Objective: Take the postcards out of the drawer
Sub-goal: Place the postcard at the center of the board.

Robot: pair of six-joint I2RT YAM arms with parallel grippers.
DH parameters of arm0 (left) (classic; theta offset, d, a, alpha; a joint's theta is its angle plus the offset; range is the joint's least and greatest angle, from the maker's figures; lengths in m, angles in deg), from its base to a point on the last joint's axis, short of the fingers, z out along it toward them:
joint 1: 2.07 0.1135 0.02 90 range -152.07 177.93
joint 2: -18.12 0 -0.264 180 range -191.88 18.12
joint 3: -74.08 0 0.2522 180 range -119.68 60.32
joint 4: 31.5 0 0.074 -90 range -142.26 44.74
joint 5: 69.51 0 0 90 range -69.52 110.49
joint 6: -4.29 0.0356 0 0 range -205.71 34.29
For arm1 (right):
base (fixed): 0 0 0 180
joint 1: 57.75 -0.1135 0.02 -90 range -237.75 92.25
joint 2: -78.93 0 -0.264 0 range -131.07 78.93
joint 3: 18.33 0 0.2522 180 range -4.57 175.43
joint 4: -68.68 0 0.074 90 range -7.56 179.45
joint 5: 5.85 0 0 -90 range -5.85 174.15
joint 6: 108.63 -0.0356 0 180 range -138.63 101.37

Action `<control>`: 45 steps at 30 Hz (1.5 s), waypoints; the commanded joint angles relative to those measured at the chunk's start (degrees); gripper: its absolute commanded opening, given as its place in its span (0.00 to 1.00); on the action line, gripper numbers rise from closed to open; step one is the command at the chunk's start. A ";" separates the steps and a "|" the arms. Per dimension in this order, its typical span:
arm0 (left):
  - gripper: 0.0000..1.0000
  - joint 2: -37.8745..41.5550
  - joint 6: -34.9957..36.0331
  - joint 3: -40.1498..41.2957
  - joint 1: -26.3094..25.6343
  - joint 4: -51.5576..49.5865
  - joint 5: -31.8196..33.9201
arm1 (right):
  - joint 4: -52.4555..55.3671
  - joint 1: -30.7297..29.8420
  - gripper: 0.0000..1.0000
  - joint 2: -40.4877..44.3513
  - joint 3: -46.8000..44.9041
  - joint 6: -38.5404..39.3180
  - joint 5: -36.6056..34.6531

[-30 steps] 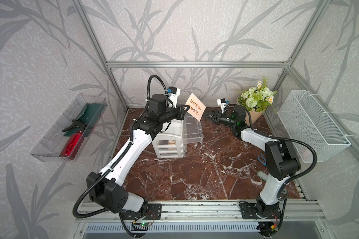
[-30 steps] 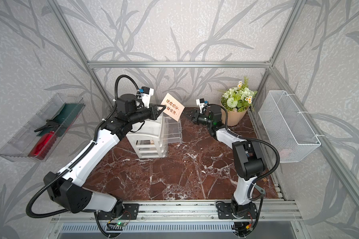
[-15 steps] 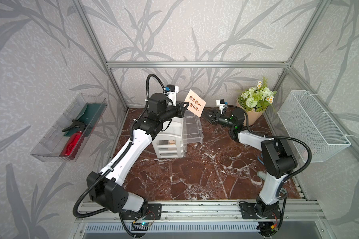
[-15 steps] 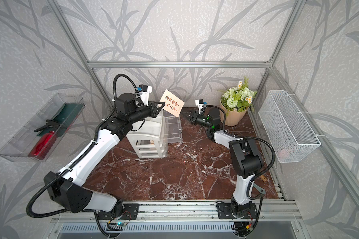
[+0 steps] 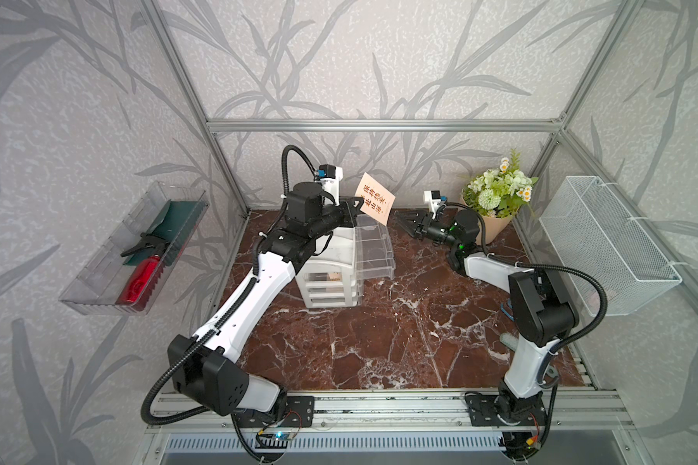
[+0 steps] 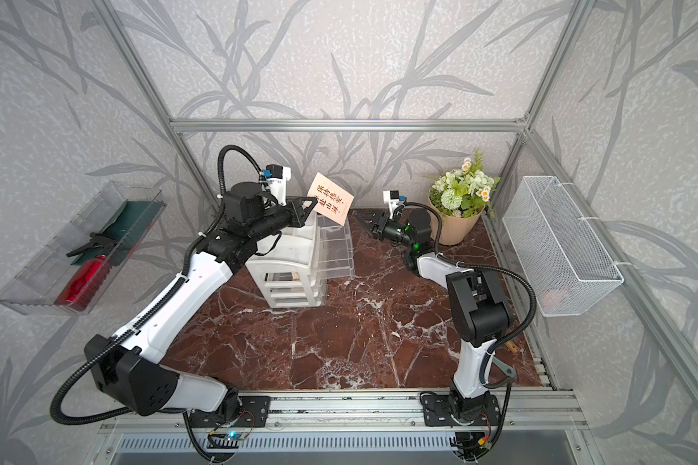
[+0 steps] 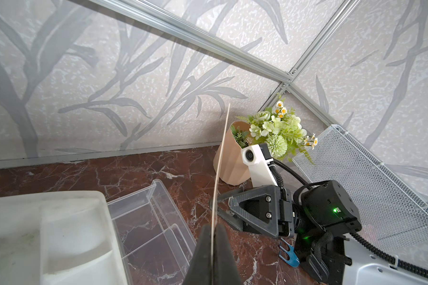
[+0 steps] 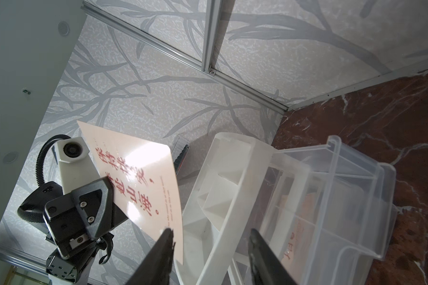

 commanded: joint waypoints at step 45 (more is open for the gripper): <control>0.39 -1.02 -3.84 1.38 3.40 -2.06 1.90 | 3.15 1.75 0.00 3.50 5.59 3.06 1.93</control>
